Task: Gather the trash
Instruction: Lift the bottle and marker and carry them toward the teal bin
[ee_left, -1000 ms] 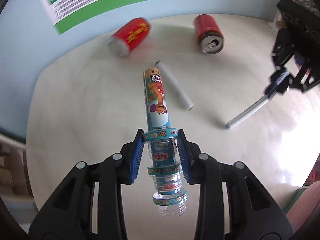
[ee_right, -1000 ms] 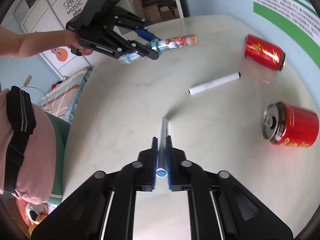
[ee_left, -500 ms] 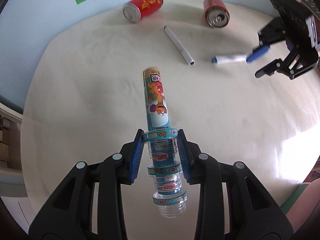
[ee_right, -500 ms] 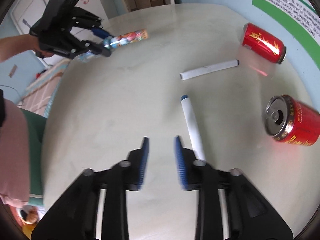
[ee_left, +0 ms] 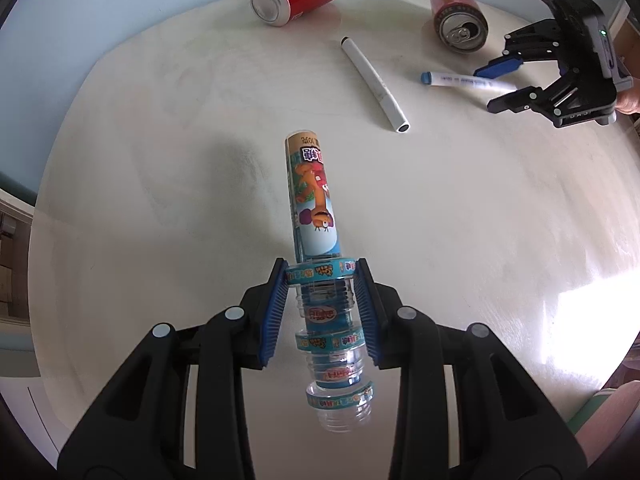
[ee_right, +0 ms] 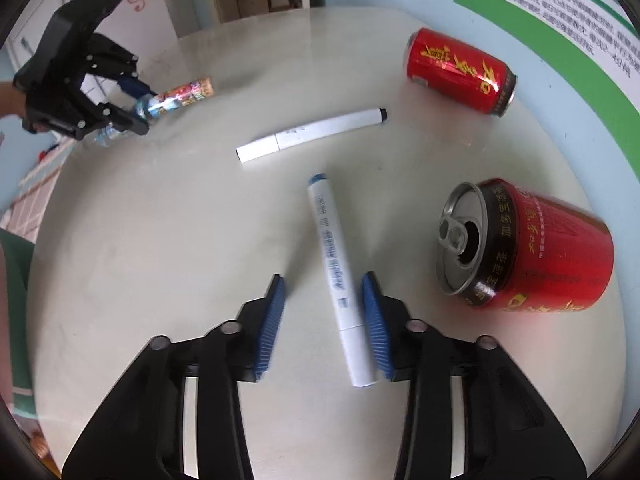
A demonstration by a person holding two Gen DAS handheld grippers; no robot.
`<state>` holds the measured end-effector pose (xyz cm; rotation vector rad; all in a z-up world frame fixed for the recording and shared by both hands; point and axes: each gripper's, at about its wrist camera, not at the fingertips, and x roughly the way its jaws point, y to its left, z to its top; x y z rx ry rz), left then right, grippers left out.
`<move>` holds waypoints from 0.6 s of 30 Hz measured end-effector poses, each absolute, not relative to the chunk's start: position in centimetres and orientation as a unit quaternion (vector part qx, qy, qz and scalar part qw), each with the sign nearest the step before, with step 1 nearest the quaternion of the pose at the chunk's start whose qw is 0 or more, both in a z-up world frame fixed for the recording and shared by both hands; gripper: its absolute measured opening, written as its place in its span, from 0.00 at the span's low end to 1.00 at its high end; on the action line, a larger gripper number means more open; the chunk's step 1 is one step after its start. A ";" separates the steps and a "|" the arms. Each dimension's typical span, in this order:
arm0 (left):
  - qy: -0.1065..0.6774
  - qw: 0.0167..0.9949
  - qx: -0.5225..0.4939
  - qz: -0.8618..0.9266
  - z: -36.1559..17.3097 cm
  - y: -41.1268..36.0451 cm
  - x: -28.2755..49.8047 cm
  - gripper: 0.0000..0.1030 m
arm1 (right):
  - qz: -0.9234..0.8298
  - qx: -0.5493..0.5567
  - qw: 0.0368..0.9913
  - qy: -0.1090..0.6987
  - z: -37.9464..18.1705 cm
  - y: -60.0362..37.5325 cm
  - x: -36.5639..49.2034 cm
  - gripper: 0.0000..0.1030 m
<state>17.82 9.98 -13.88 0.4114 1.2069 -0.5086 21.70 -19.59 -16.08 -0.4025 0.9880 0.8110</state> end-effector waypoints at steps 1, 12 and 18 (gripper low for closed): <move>0.558 0.773 0.189 -0.236 -13.9 10.0 17.9 0.31 | 0.380 -0.191 0.784 0.453 -16.1 -19.4 21.4 0.13; 0.545 0.786 0.185 -0.227 -12.3 11.6 16.7 0.31 | 0.411 -0.133 0.780 0.453 -12.0 -17.7 20.6 0.13; 0.533 0.803 0.172 -0.204 -10.9 15.1 14.2 0.31 | 0.447 -0.146 0.767 0.436 -8.7 -13.6 19.2 0.13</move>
